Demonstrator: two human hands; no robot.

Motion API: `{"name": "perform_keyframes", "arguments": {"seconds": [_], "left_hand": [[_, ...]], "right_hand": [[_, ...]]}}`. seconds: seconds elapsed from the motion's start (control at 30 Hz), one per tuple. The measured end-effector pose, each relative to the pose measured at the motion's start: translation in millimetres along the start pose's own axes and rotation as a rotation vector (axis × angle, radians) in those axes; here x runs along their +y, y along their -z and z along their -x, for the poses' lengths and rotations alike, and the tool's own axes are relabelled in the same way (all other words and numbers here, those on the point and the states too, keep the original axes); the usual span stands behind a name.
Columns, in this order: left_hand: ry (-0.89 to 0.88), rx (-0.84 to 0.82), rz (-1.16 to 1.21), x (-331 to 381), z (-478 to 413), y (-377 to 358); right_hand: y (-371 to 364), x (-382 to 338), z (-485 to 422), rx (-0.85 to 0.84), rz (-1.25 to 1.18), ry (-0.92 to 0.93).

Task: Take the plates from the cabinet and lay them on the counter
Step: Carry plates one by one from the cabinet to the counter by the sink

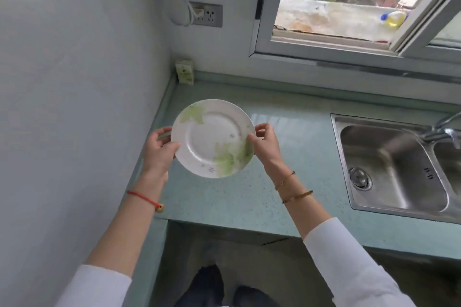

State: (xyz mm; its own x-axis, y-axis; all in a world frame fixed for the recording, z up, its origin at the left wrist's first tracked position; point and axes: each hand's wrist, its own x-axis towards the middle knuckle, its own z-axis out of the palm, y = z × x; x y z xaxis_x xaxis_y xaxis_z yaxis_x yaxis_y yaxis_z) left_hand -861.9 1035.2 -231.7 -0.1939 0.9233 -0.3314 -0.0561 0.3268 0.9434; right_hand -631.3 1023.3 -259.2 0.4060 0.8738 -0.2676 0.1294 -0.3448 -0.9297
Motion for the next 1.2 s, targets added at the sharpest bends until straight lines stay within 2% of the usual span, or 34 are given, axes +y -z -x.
{"name": "perform_keyframes", "arguments": {"seconds": [0.23,0.57,0.87,1.2], "left_hand": [[0.03,-0.033,-0.093,4.0,-104.0,-38.2],[0.103,-0.057,-0.167,-32.8,-220.4,-81.8],[0.12,-0.037,-0.289,-67.1,-275.4,-100.6],[0.064,-0.045,-0.41,-74.8,-297.6,-106.2]], "right_hand": [[-32.8,-3.5,-93.1,0.056,0.013,-0.058],[-58.5,25.4,-200.4,0.058,0.121,-0.147],[-77.7,49.5,-257.0,0.059,0.237,-0.165],[-84.6,56.4,-265.0,0.053,0.311,-0.109]]}}
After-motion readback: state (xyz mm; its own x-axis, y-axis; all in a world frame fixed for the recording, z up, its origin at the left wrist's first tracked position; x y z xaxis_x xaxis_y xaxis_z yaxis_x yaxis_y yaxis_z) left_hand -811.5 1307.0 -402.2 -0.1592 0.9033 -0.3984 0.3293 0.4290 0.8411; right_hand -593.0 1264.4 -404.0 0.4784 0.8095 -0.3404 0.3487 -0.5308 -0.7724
